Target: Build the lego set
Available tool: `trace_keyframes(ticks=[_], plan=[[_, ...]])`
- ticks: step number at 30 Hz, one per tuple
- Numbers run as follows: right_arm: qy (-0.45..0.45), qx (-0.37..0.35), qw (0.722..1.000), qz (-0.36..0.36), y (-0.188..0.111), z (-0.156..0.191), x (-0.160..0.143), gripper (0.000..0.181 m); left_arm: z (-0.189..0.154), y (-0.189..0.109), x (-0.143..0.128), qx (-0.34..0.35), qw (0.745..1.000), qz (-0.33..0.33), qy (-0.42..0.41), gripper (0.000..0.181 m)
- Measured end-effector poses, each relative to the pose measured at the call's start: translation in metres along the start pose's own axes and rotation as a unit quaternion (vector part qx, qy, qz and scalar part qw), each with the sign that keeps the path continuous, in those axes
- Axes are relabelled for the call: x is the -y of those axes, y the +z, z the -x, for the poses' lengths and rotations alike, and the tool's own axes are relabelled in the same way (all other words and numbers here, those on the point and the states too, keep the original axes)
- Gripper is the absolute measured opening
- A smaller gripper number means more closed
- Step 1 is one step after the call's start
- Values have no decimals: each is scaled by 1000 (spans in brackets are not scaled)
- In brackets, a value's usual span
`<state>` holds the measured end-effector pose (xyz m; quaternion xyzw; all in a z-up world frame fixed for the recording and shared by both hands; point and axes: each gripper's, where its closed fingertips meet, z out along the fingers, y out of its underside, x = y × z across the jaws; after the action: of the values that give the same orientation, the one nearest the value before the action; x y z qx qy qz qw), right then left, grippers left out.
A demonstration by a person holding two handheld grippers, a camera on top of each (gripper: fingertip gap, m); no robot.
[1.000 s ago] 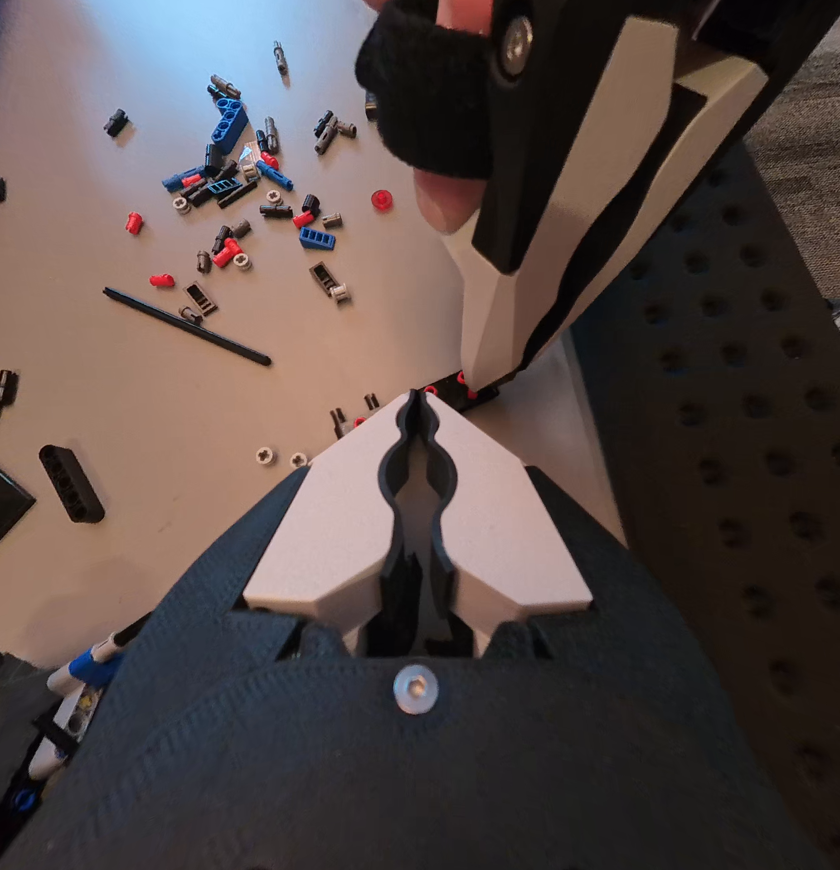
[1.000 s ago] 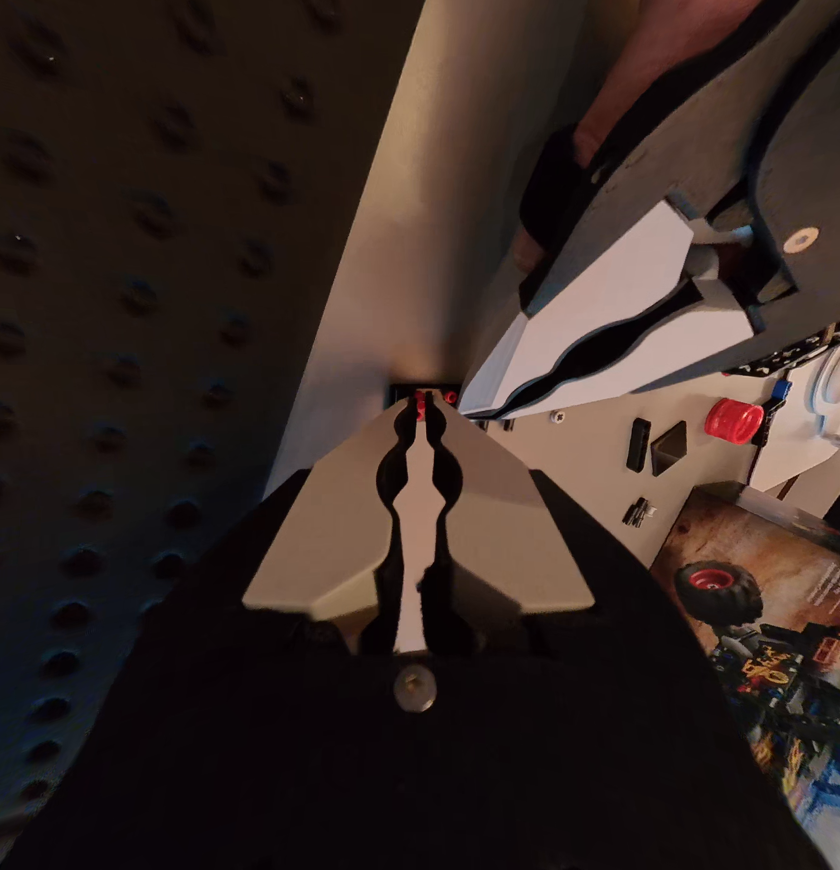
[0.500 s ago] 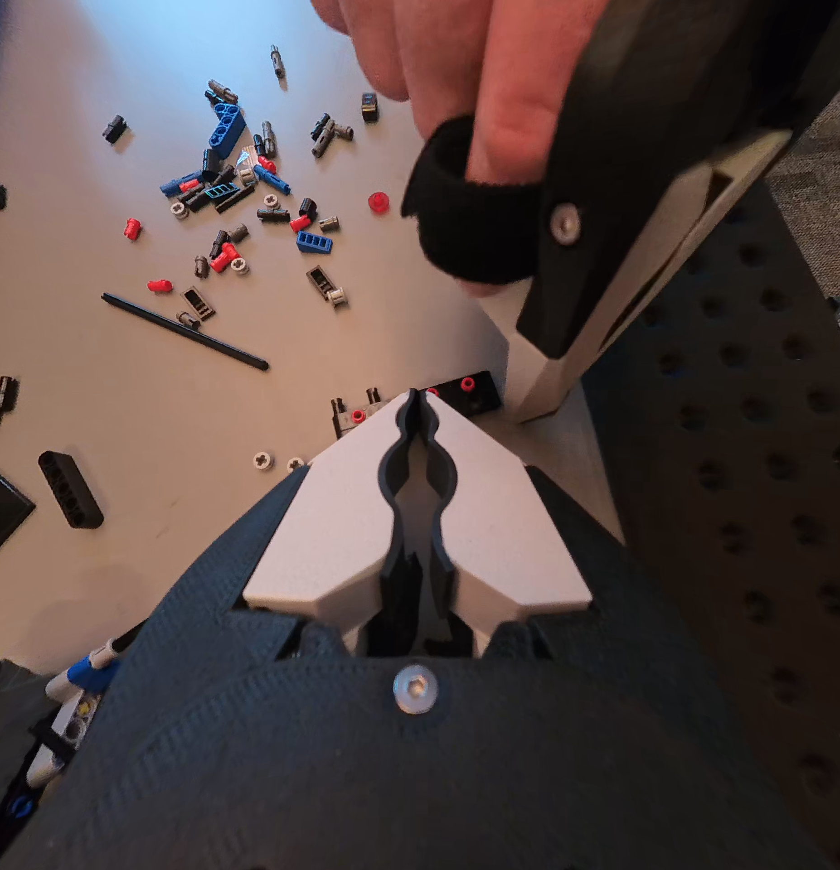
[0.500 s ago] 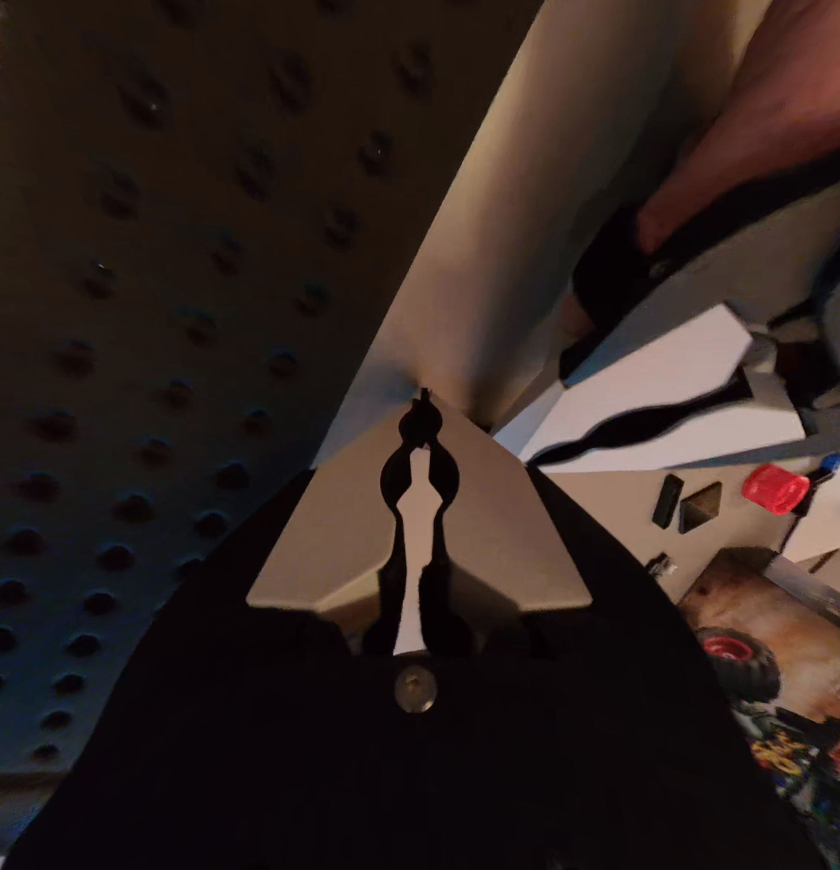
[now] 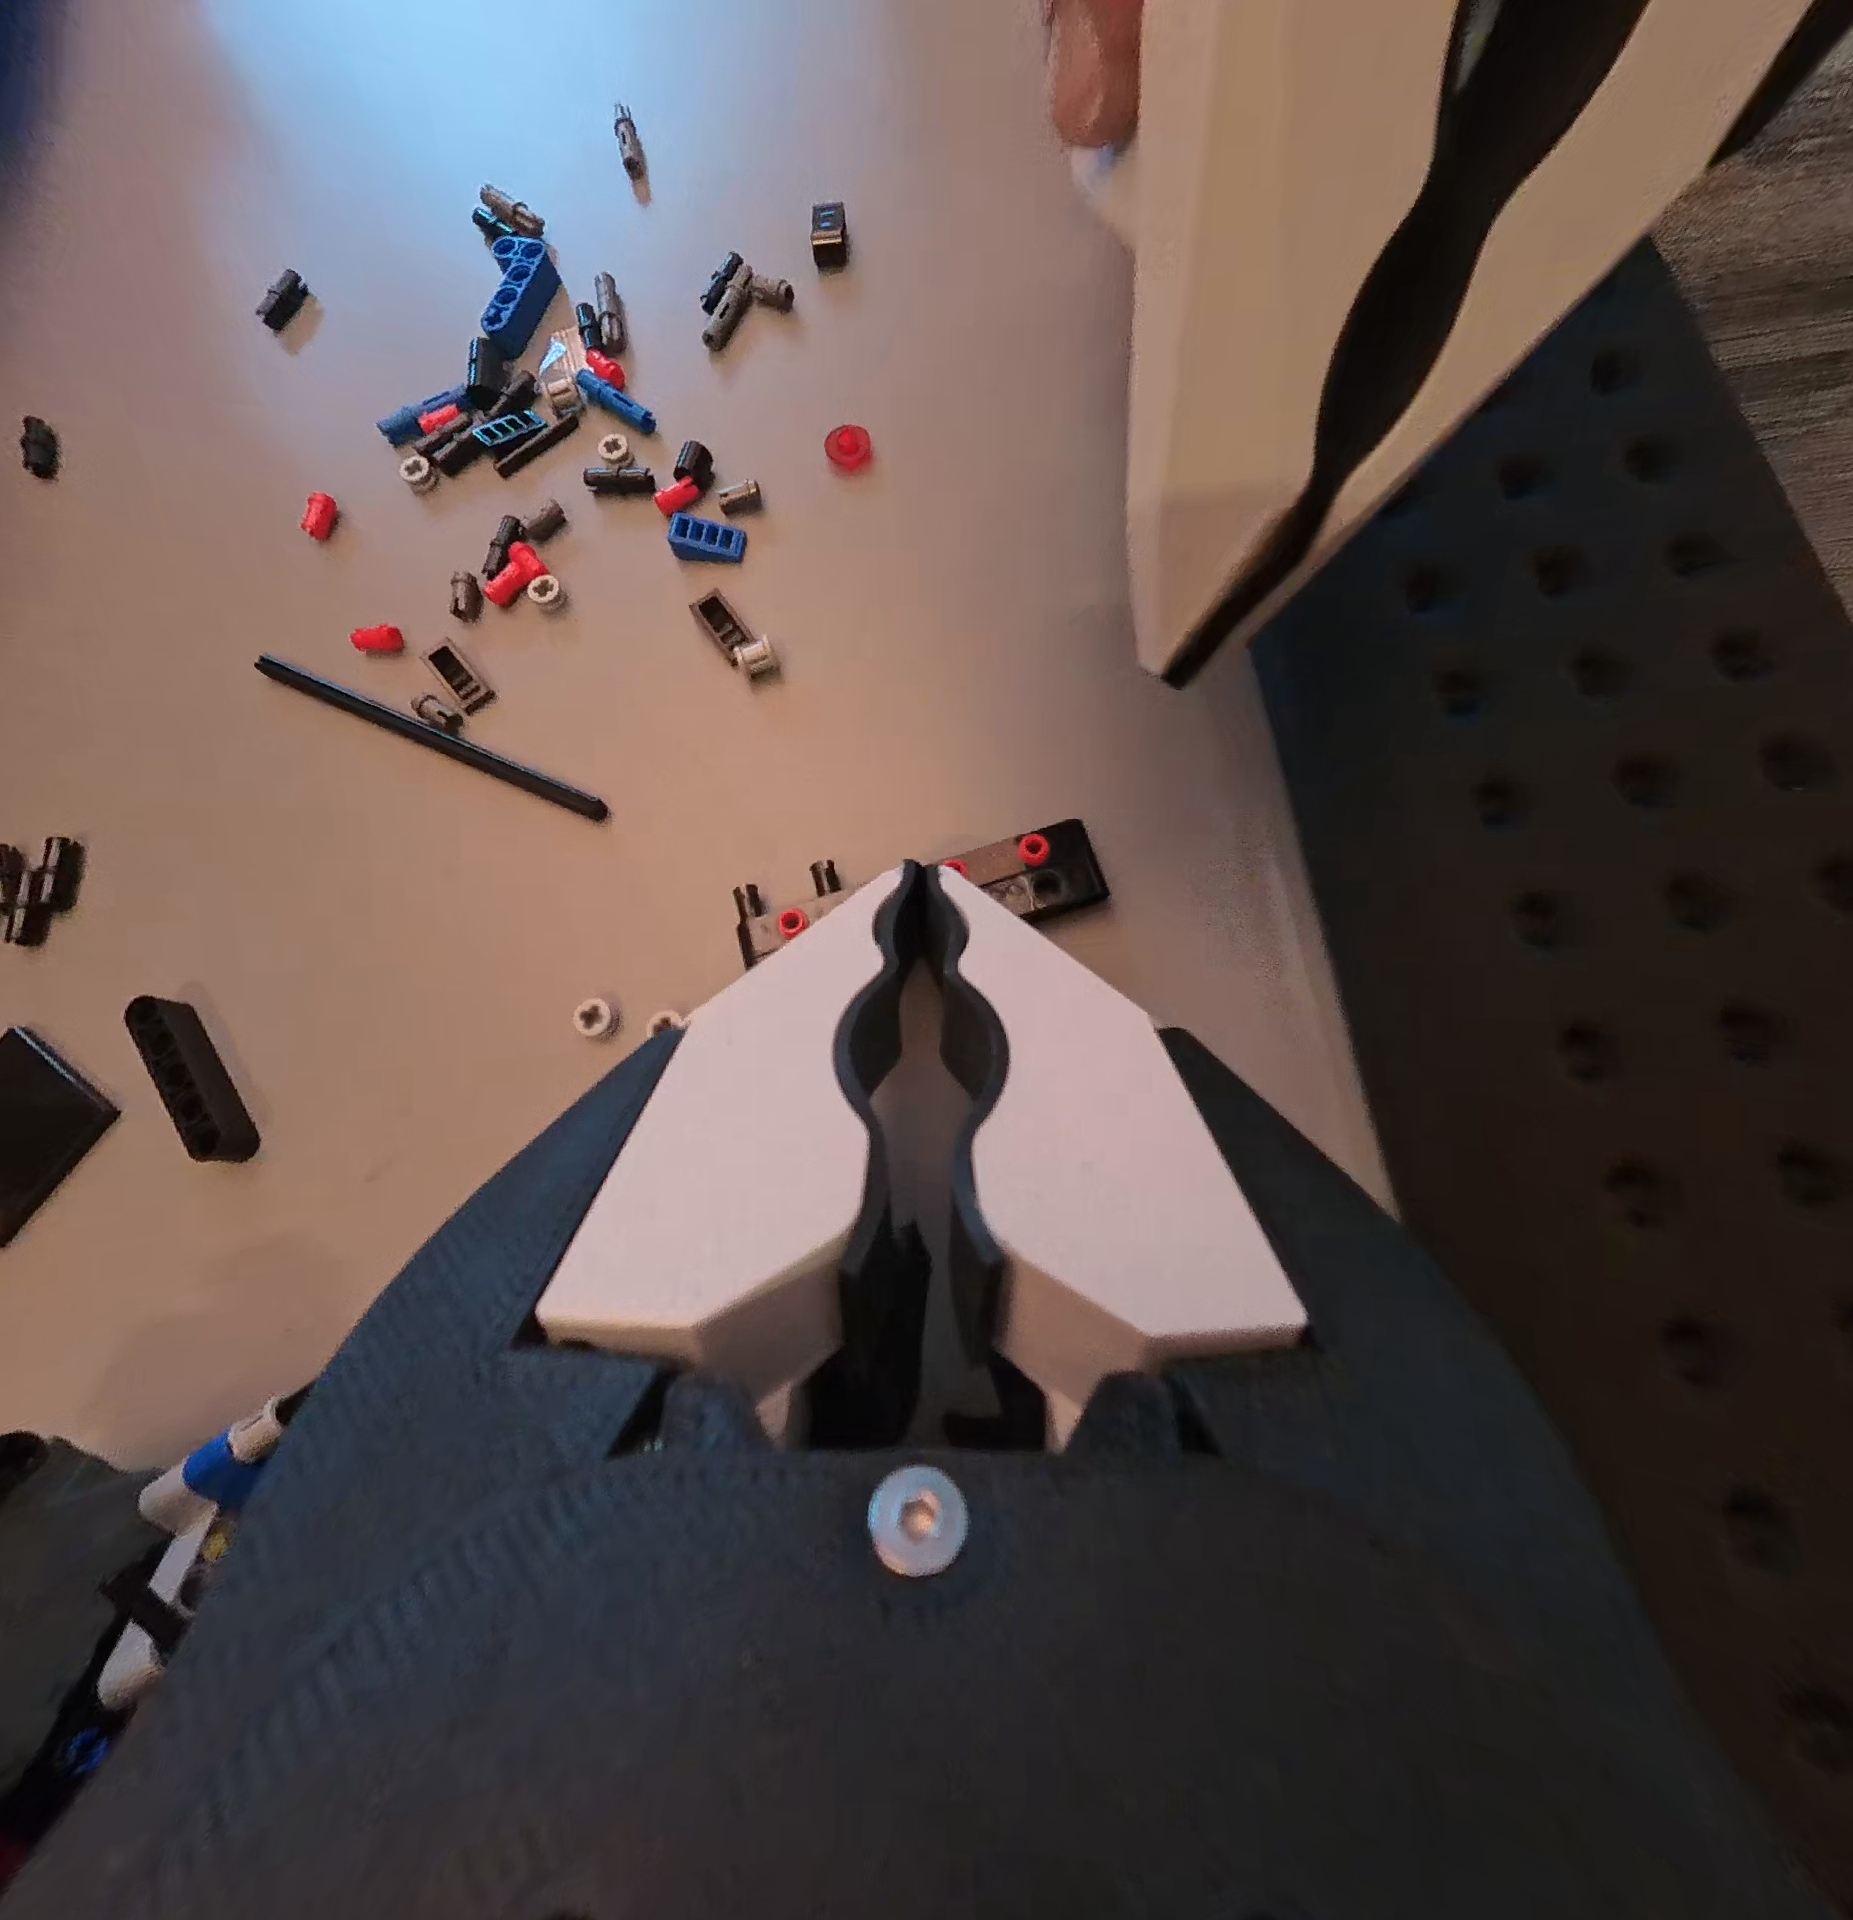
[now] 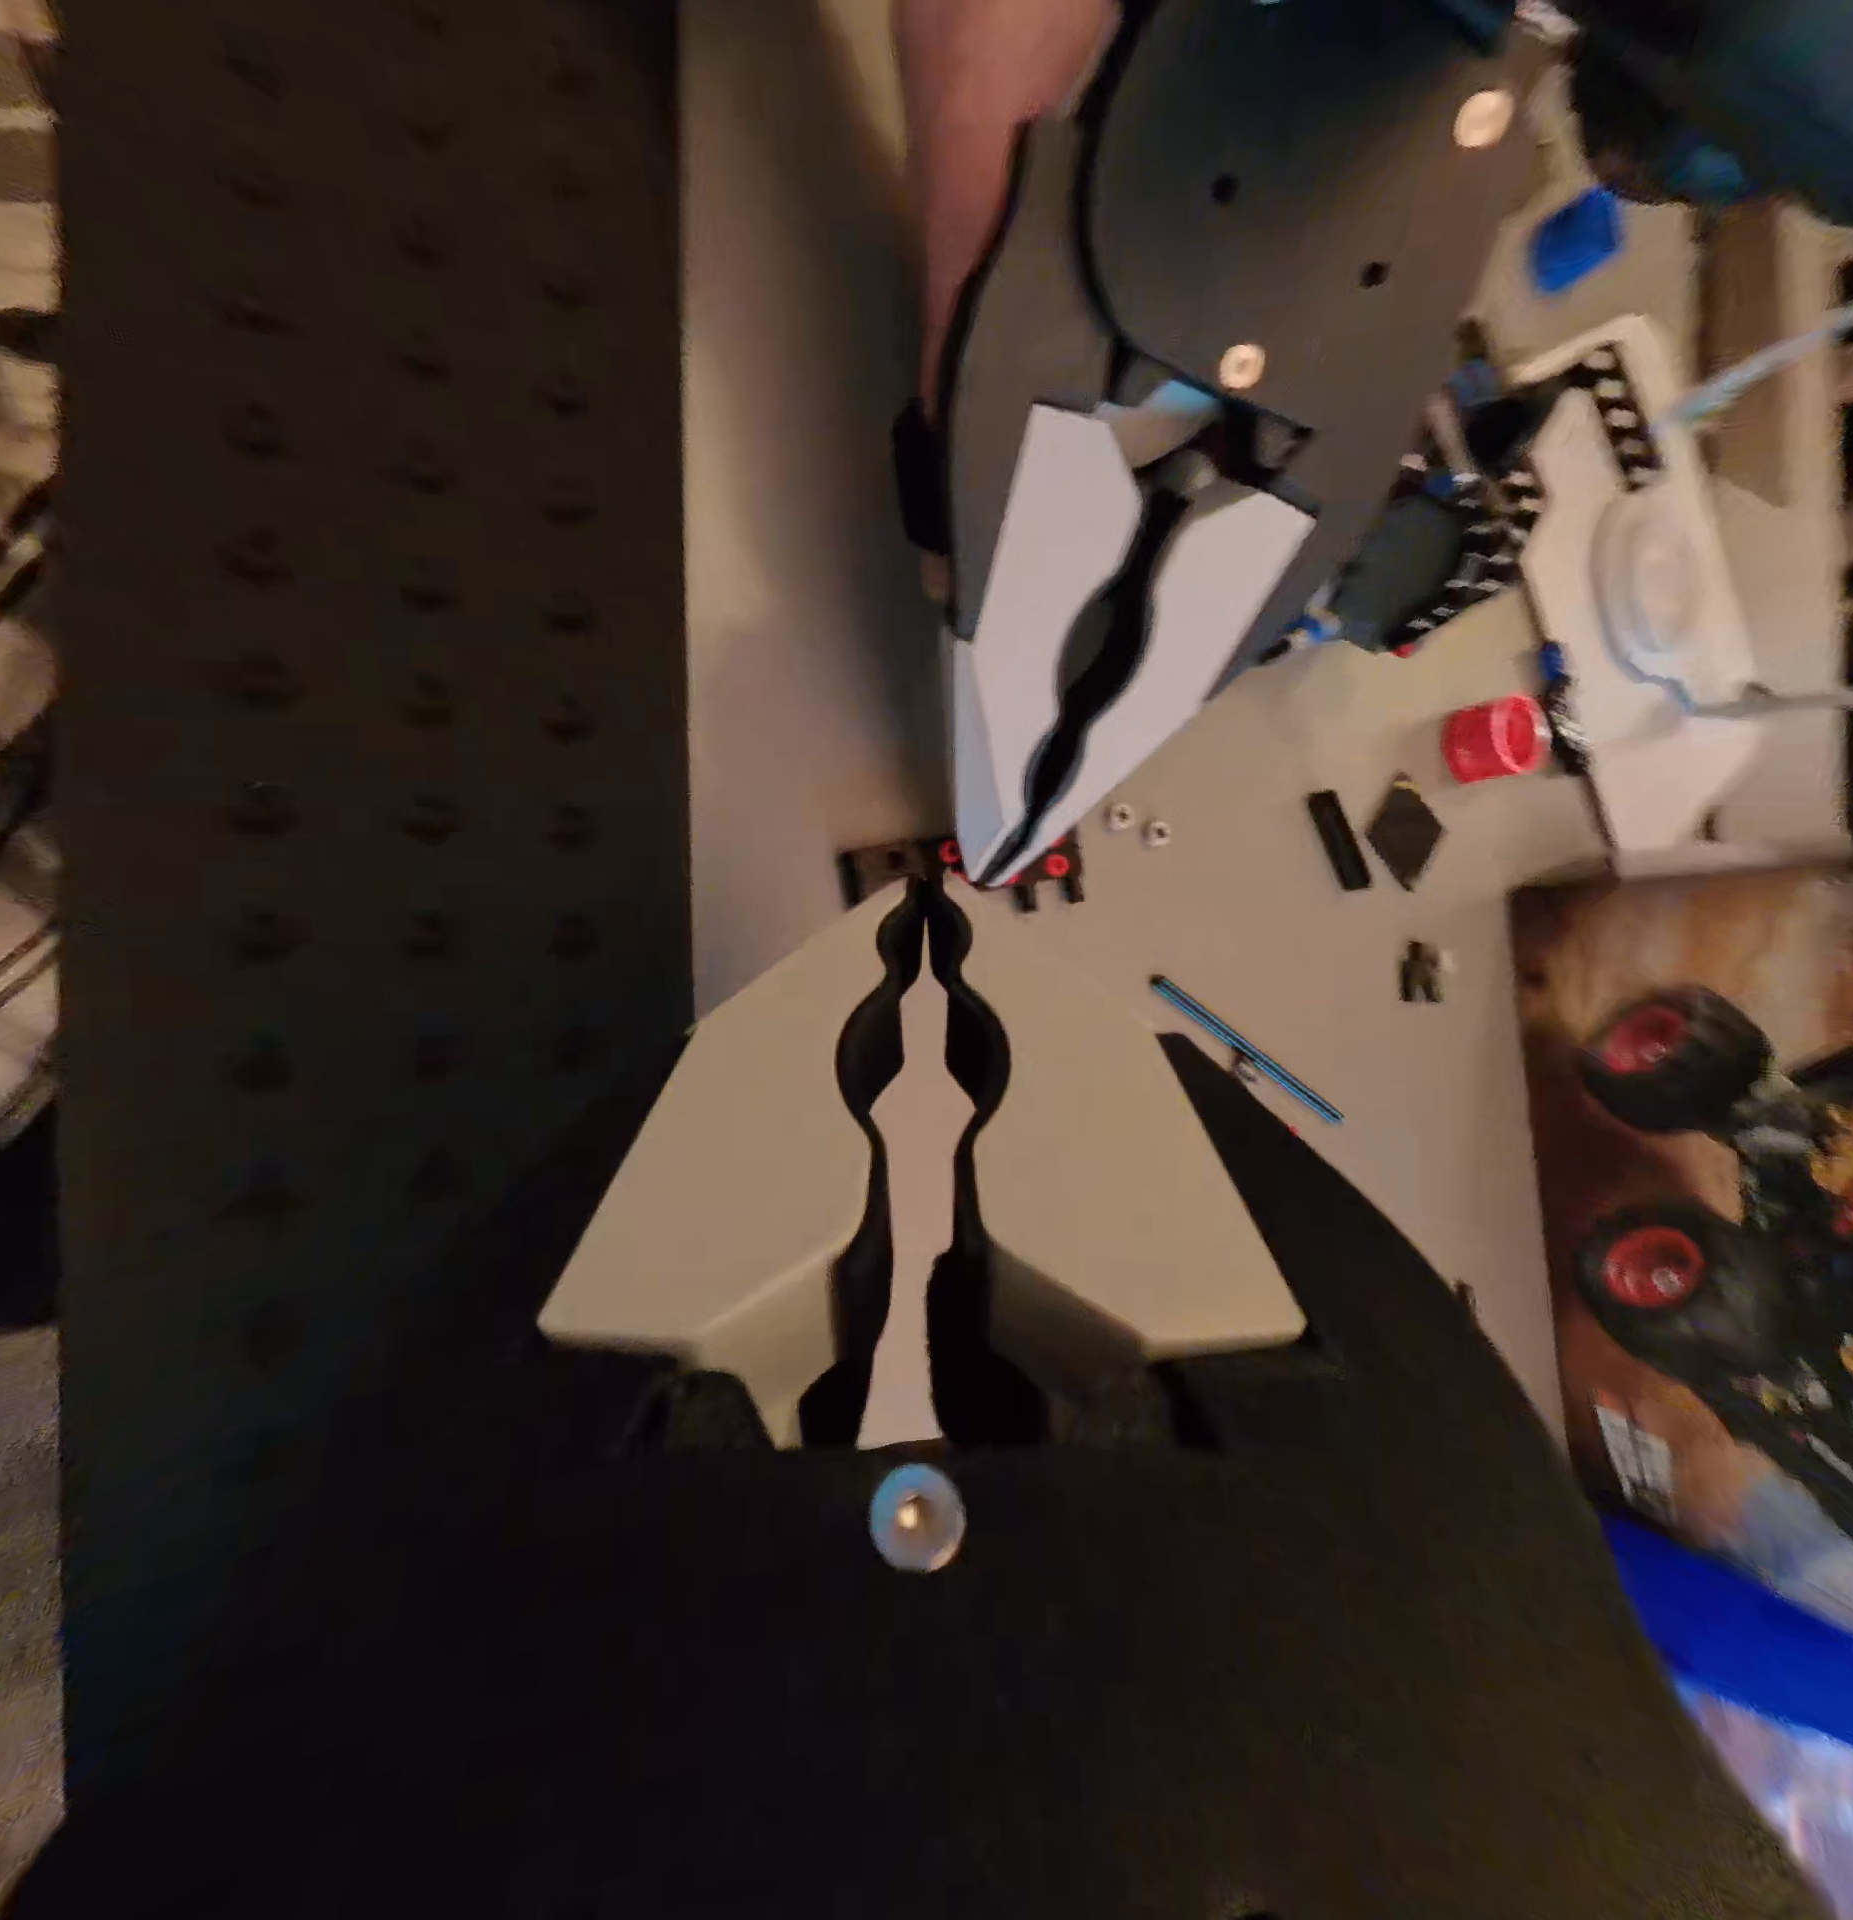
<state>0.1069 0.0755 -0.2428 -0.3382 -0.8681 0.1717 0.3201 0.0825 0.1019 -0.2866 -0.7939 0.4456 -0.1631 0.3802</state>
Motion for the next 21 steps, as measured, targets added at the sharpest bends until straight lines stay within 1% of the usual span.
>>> trace_keyframes(ticks=[5, 8, 10, 11, 12, 14, 16, 17, 18, 21], plan=[[62, -84, 994, -40, -12, 0, -1, 1, 0, 0, 0, 12, 1000, -8, 15, 2], [83, -161, 982, -50, -31, -5, -8, 3, 4, -1, 2, 30, 999, -12, 29, 14], [109, -223, 967, -64, -49, -16, -22, 4, 9, -7, 10, 48, 998, -24, 32, 18], [122, -255, 957, -65, -57, -22, -35, 4, 11, -11, 16, 59, 997, -35, 28, 20], [135, -271, 951, -63, -60, -25, -51, 5, 12, -15, 23, 73, 996, -44, 22, 22], [165, -265, 949, -40, -55, -19, -81, 8, 12, -23, 35, 104, 993, -58, 9, 22], [168, -262, 950, -15, -47, -9, -102, 6, 13, -21, 41, 141, 988, -61, -3, 23], [159, -269, 950, -23, -49, -9, -101, 3, 13, -17, 43, 164, 985, -62, -1, 23], [161, -260, 952, -28, -49, -6, -100, 0, 15, -13, 43, 191, 980, -54, 9, 22], [194, -225, 954, -33, -45, -5, -103, 0, 28, 1, 50, 271, 960, -15, 70, 21]])
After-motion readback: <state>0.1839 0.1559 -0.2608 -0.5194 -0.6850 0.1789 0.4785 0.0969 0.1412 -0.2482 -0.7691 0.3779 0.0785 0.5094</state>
